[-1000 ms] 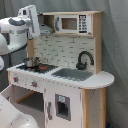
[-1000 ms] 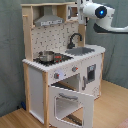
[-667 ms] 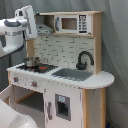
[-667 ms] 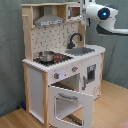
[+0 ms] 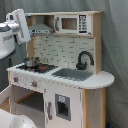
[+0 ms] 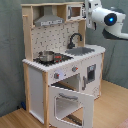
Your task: Play with the kitchen
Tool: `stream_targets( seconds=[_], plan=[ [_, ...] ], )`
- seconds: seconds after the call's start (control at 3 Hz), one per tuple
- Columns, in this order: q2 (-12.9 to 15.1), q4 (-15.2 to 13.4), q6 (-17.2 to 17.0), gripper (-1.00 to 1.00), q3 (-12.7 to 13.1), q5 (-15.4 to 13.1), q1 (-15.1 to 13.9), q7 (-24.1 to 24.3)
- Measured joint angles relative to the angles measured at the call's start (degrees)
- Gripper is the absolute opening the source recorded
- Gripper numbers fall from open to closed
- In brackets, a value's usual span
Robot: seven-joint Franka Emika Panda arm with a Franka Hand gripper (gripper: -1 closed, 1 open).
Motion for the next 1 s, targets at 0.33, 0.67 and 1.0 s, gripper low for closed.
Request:
stream_targets(
  seconds=[0.33,0.67,1.0],
  plan=[
    [-4.1,-2.5,-2.1,1.0,0.4,0.0,3.0,0.0],
    [-8.1,-3.2,-4.1,1.0,3.9,0.1,4.7,0.1],
    [-12.1,-2.7,-5.9,1.0,8.3,0.1,5.7,0.1]
  ],
)
